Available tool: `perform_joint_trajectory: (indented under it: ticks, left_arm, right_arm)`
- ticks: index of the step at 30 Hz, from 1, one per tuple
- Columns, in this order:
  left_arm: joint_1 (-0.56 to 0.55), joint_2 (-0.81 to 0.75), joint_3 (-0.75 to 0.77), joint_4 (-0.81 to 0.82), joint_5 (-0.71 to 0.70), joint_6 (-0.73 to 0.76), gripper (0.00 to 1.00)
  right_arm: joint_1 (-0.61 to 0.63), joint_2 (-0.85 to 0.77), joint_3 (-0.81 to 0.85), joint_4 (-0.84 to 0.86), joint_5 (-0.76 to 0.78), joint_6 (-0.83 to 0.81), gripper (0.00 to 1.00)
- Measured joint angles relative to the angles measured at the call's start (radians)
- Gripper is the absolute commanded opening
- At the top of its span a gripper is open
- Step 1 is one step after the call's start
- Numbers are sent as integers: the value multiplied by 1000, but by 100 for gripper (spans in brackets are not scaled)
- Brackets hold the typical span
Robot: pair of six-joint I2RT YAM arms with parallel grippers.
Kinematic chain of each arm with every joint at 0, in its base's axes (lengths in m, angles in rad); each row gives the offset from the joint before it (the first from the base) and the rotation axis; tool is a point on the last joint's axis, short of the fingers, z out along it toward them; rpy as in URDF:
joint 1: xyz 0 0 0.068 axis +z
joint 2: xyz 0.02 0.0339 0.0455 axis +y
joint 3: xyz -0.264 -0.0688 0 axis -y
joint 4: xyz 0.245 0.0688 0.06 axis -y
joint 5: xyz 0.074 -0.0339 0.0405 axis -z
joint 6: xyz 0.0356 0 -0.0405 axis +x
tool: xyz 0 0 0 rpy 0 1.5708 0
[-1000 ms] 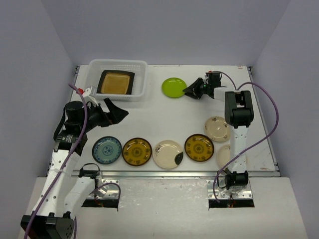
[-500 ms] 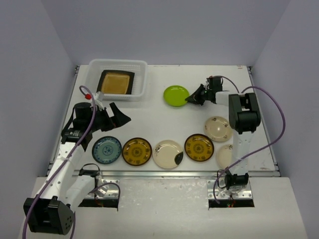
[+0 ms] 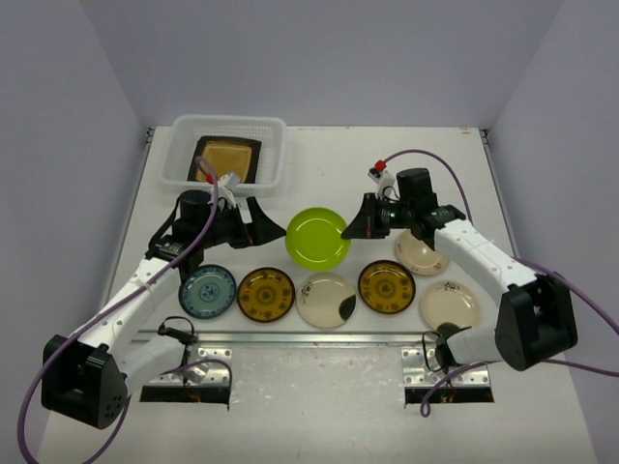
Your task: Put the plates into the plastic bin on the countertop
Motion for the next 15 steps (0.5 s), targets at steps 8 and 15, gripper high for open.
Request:
perform_joint_trajectory:
  ticks: [8,15]
  left_arm:
    - [-9,23,0,82,101,4,68]
    - [-57,33,1,90,160,17,0]
  right_arm:
    - [51,-121,-44,31,-64,40,0]
    - [62,-128,-42,52,-63,70,0]
